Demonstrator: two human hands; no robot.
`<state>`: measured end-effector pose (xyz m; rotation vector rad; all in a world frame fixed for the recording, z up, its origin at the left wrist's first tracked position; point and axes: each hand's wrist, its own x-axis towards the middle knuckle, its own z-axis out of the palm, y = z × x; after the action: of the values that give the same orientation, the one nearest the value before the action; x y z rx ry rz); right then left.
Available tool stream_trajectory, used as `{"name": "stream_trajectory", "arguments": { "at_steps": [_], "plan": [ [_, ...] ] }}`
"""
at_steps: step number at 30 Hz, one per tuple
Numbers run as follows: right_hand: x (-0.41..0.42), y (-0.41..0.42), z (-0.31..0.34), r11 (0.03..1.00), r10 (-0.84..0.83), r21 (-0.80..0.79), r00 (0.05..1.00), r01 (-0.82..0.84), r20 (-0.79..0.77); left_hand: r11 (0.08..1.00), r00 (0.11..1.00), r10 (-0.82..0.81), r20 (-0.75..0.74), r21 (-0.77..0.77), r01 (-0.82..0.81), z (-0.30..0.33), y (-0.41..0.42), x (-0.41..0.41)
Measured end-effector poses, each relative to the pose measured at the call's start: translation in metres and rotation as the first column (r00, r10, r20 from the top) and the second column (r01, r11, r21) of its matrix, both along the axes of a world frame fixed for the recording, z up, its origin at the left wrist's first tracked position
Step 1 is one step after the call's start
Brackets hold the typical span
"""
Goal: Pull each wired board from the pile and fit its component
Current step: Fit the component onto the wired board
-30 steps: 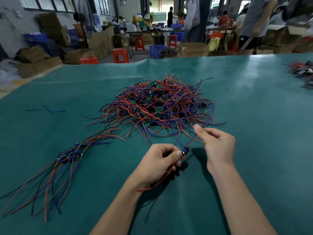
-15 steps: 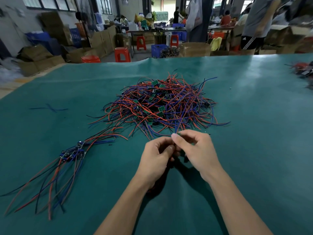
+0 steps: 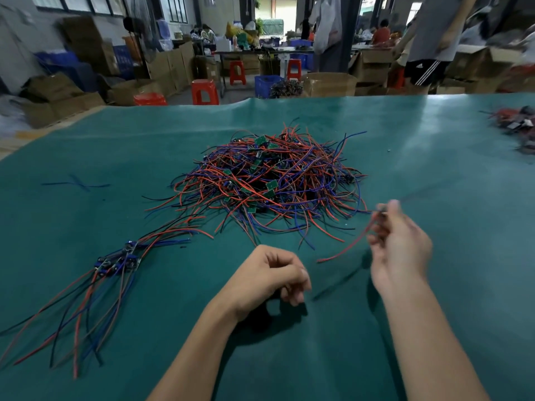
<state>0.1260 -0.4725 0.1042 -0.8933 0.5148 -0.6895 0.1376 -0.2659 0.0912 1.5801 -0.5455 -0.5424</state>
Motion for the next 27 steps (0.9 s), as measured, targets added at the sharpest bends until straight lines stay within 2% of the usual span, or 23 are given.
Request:
{"name": "stream_trajectory", "arguments": {
  "at_steps": [2,4,6,8,9,11,12,14,15,17,19,22,24,26,27],
  "plan": [
    [-0.005,-0.011,0.004,0.986,-0.048,0.161,0.998,0.053,-0.030,0.995,0.997,0.041,-0.070,-0.087,-0.047,0.000,0.002,0.000],
    [-0.005,-0.007,0.004,0.988,0.034,0.150,0.997,-0.024,-0.064,0.967,0.975,0.159,-0.155,-0.175,-0.185,-0.002,0.000,0.004],
    [-0.001,0.010,0.002,0.979,0.202,0.004,0.977,-0.202,-0.068,0.939,0.954,0.229,-0.195,-0.216,-0.269,-0.003,-0.004,0.007],
    [0.002,0.033,-0.004,0.913,0.279,-0.273,0.952,-0.303,-0.124,0.938,0.953,0.230,-0.196,-0.218,-0.271,-0.005,-0.007,0.006],
    [0.003,0.044,-0.008,0.838,0.281,-0.439,0.946,-0.324,-0.161,0.941,0.958,0.223,-0.178,-0.216,-0.259,-0.006,-0.007,0.005],
    [0.003,0.062,-0.019,0.622,0.265,-0.706,0.939,-0.340,-0.219,0.938,0.963,0.222,-0.152,-0.236,-0.253,-0.008,-0.005,0.004],
    [0.003,0.066,-0.024,0.543,0.251,-0.768,0.939,-0.339,-0.236,0.928,0.957,0.243,-0.156,-0.249,-0.277,-0.008,-0.004,0.004],
    [0.004,0.067,-0.027,0.469,0.256,-0.810,0.932,-0.352,-0.256,0.898,0.924,0.331,-0.190,-0.238,-0.371,-0.006,-0.001,0.005],
    [0.006,0.064,-0.030,0.401,0.214,-0.845,0.933,-0.353,-0.288,0.877,0.898,0.384,-0.214,-0.219,-0.427,-0.003,0.001,0.006],
    [0.010,0.056,-0.036,0.179,0.015,-0.899,0.915,-0.399,-0.403,0.818,0.834,0.496,-0.240,-0.193,-0.542,0.005,0.008,0.009],
    [0.010,0.052,-0.039,0.010,-0.187,-0.861,0.845,-0.508,-0.501,0.740,0.758,0.628,-0.178,-0.163,-0.652,0.015,0.024,0.013],
    [0.011,0.055,-0.042,-0.112,-0.260,-0.786,0.781,-0.608,-0.567,0.625,0.629,0.777,0.017,-0.129,-0.770,0.026,0.078,0.019],
    [0.012,0.057,-0.041,-0.128,-0.266,-0.788,0.786,-0.603,-0.558,0.540,0.526,0.837,0.148,-0.075,-0.838,0.035,0.123,0.017],
    [0.011,0.057,-0.038,-0.069,-0.257,-0.823,0.807,-0.564,-0.531,0.403,0.420,0.867,0.269,0.119,-0.907,0.032,0.166,0.021],
    [0.010,0.057,-0.037,-0.017,-0.245,-0.839,0.815,-0.545,-0.524,0.332,0.401,0.849,0.344,0.242,-0.912,0.026,0.187,0.025]
  ]
}}
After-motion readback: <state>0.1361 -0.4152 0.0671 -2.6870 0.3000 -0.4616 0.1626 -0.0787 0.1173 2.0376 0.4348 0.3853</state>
